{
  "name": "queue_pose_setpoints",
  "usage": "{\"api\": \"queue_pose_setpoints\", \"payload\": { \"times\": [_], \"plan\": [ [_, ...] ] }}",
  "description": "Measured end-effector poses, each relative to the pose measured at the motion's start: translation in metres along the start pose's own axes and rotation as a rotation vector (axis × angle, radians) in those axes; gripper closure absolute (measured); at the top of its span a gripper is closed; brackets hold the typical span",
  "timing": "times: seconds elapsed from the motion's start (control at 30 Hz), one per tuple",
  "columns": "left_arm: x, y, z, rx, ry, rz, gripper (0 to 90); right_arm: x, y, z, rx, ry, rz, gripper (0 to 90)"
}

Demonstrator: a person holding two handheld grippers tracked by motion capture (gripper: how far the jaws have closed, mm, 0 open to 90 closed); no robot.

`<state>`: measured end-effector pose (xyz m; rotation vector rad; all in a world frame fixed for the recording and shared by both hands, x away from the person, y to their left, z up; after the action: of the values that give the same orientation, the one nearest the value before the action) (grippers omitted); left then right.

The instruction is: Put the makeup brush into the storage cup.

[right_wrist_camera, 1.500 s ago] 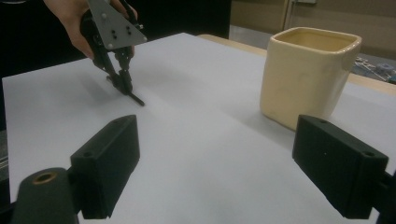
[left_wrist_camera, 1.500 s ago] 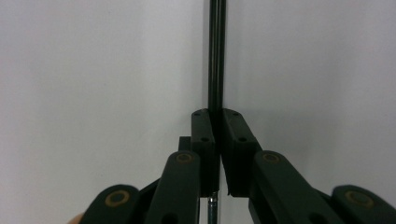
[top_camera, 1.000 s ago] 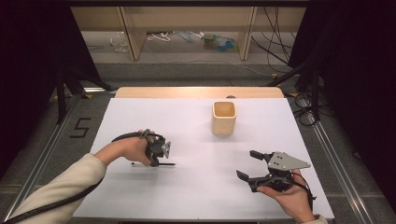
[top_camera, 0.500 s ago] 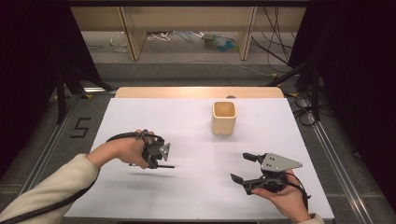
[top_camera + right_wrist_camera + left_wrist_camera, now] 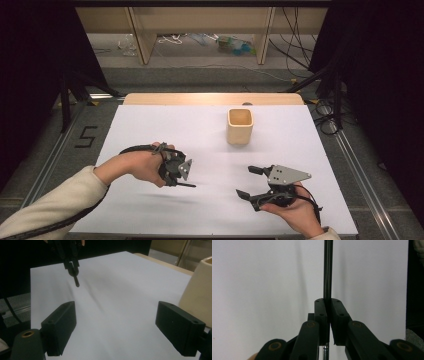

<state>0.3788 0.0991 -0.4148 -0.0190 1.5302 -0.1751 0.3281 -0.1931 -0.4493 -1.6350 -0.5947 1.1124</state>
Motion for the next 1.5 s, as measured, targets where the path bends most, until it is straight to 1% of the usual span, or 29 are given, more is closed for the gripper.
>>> {"api": "queue_pose_setpoints", "payload": {
  "times": [0.1, 0.13, 0.17, 0.23, 0.27, 0.4, 0.47, 0.5, 0.53, 0.57, 0.6, 0.63, 0.67, 0.7, 0.77, 0.8, 0.83, 0.87, 0.93, 0.97, 1.0, 1.13, 1.2, 1.23, 1.3, 1.33, 1.4, 1.43, 1.5],
  "plan": [
    [0.0, -0.012, -0.004, 0.009, 0.01, -0.016, 84.1, 0.007, -0.002, 0.004, -0.002, -0.021, -0.011, 18.7],
    [0.001, -0.015, -0.006, 0.004, 0.016, -0.027, 84.1, 0.008, -0.002, 0.005, -0.009, -0.026, 0.002, 18.8],
    [0.0, -0.017, -0.006, 0.013, 0.011, -0.026, 84.1, 0.01, -0.002, 0.006, -0.009, -0.028, -0.001, 18.9],
    [-0.002, -0.023, -0.005, 0.047, 0.013, -0.013, 84.1, 0.015, -0.003, 0.007, -0.01, -0.039, -0.006, 19.0],
    [-0.001, -0.026, -0.008, 0.025, 0.016, -0.04, 84.1, 0.016, -0.004, 0.009, -0.011, -0.047, -0.005, 19.2],
    [-0.003, -0.036, -0.009, 0.046, 0.016, -0.044, 84.1, 0.022, -0.005, 0.011, -0.017, -0.065, 0.0, 20.0],
    [-0.004, -0.041, -0.009, 0.057, 0.015, -0.043, 84.1, 0.023, -0.005, 0.013, -0.024, -0.071, 0.026, 20.8],
    [-0.004, -0.042, -0.009, 0.053, 0.02, -0.046, 84.1, 0.026, -0.005, 0.014, -0.021, -0.086, 0.012, 21.2],
    [-0.005, -0.045, -0.008, 0.083, 0.012, -0.025, 84.1, 0.028, -0.005, 0.015, -0.021, -0.08, -0.002, 21.6],
    [-0.005, -0.046, -0.009, 0.066, 0.015, -0.043, 84.1, 0.029, -0.006, 0.016, -0.021, -0.095, 0.006, 22.2],
    [-0.005, -0.048, -0.009, 0.068, 0.017, -0.045, 84.1, 0.03, -0.006, 0.016, -0.024, -0.093, 0.006, 22.8],
    [-0.006, -0.05, -0.008, 0.094, 0.009, -0.026, 84.1, 0.031, -0.007, 0.017, -0.026, -0.097, 0.01, 23.8],
    [-0.006, -0.051, -0.009, 0.072, 0.014, -0.048, 84.1, 0.032, -0.007, 0.018, -0.027, -0.1, 0.002, 24.2],
    [-0.006, -0.053, -0.009, 0.078, 0.013, -0.049, 84.1, 0.033, -0.007, 0.018, -0.031, -0.107, 0.009, 24.8],
    [-0.007, -0.056, -0.01, 0.084, 0.012, -0.049, 84.1, 0.036, -0.008, 0.02, -0.033, -0.107, 0.001, 26.0],
    [-0.009, -0.057, -0.008, 0.11, 0.004, -0.03, 84.1, 0.036, -0.008, 0.02, -0.033, -0.108, 0.001, 26.5],
    [-0.008, -0.058, -0.01, 0.088, 0.01, -0.05, 84.1, 0.036, -0.009, 0.02, -0.037, -0.112, 0.011, 27.1],
    [-0.009, -0.059, -0.009, 0.095, 0.007, -0.046, 84.1, 0.035, -0.009, 0.02, -0.041, -0.105, 0.026, 27.3],
    [-0.009, -0.061, -0.01, 0.093, 0.01, -0.046, 84.1, 0.036, -0.009, 0.02, -0.042, -0.105, 0.026, 28.0],
    [-0.009, -0.062, -0.01, 0.099, 0.007, -0.047, 84.1, 0.037, -0.009, 0.02, -0.038, -0.118, 0.011, 28.4],
    [-0.009, -0.062, -0.01, 0.095, 0.008, -0.046, 84.1, 0.037, -0.009, 0.02, -0.037, -0.121, 0.013, 28.8],
    [-0.01, -0.066, -0.011, 0.106, 0.009, -0.048, 84.1, 0.039, -0.009, 0.022, -0.04, -0.127, 0.014, 30.1],
    [-0.011, -0.067, -0.011, 0.106, 0.006, -0.054, 84.1, 0.04, -0.009, 0.023, -0.041, -0.125, 0.003, 31.1],
    [-0.011, -0.068, -0.011, 0.107, 0.007, -0.053, 84.1, 0.04, -0.009, 0.023, -0.043, -0.135, 0.017, 31.7],
    [-0.012, -0.069, -0.011, 0.117, 0.002, -0.048, 84.1, 0.041, -0.009, 0.024, -0.045, -0.132, 0.009, 33.6],
    [-0.012, -0.07, -0.011, 0.112, 0.004, -0.055, 84.1, 0.042, -0.009, 0.024, -0.047, -0.13, 0.004, 34.5],
    [-0.012, -0.071, -0.011, 0.111, 0.004, -0.058, 84.1, 0.042, -0.009, 0.025, -0.051, -0.142, 0.019, 37.3],
    [-0.013, -0.072, -0.011, 0.121, 0.002, -0.05, 84.1, 0.042, -0.009, 0.025, -0.052, -0.142, 0.023, 38.4],
    [-0.014, -0.073, -0.011, 0.121, 0.003, -0.054, 84.1, 0.044, -0.008, 0.026, -0.052, -0.139, 0.017, 41.2]
  ]
}}
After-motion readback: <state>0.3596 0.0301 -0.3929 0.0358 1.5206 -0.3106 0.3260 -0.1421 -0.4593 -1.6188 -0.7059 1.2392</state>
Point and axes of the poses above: each handheld gripper's, and its own axes: x roughly forward along the jaws, y roughly out of its underside, z roughly to its left, the point moved 2 cm from there along x, roughly forward along the jaws, and after that the axes turned 3 degrees about -x, right-handed, at the moved point
